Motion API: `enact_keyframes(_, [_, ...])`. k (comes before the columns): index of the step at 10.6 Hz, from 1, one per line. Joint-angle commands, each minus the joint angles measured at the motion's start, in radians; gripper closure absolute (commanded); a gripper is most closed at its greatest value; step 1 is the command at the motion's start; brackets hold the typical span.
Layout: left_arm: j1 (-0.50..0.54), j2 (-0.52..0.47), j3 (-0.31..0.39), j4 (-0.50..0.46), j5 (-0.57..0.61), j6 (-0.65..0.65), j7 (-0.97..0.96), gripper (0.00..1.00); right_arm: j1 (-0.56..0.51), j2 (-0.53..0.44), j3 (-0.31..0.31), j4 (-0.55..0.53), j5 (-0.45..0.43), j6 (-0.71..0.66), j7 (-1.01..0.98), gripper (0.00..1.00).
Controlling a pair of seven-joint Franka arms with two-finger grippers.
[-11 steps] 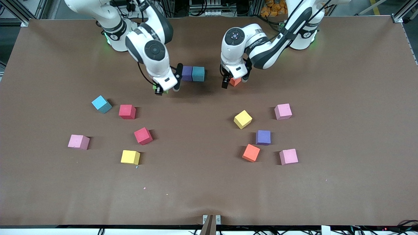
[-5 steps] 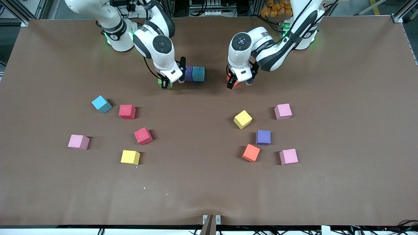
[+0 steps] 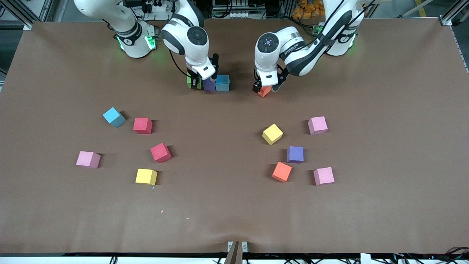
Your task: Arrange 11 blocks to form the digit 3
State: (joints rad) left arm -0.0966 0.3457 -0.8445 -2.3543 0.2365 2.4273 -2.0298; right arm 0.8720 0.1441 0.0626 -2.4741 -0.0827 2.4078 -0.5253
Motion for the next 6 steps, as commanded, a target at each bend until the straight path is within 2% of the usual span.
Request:
enact_keyframes(1, [0.021,0.01,-0.025,-0.017,0.046,0.009,0.029,0.0,-0.001,0.021,-0.004,-0.017,-0.02,0.056,0.018,0.92])
enact_keyframes(6, [0.032,0.062,-0.025,-0.016,0.105,0.048,0.028,0.0,0.002,0.046,-0.004,-0.017,-0.02,0.082,0.018,0.92])
